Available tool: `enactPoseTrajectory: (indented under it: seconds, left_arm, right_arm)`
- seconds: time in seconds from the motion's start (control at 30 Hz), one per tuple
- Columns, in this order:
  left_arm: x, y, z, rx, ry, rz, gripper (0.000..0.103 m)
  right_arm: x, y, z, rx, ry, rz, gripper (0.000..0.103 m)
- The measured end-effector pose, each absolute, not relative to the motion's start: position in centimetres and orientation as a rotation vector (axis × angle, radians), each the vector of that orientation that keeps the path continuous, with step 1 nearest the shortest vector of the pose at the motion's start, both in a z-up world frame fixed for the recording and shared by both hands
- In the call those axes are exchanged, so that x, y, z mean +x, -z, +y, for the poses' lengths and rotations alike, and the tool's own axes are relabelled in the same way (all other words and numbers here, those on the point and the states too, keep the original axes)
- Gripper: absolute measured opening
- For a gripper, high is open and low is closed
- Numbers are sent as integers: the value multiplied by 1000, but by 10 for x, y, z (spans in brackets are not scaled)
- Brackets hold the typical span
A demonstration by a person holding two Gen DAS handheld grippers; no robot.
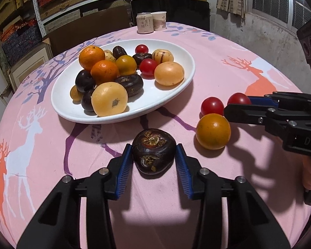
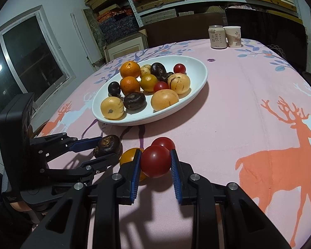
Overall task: Organize fruits
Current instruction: 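Carry the mangosteen and tomato onto the white plate and release both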
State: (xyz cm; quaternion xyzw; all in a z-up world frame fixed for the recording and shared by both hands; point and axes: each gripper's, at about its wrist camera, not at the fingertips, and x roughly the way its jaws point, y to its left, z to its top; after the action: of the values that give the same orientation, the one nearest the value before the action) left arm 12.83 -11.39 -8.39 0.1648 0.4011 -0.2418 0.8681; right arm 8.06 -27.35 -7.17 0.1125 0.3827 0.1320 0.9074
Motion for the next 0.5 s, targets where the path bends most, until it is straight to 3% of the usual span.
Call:
enactPoseTrajectory:
  seconds: [0.5]
  left_arm:
    - [120, 76, -102, 293, 494, 828, 42]
  right_arm:
    - [77, 68, -277, 264, -287, 763, 28]
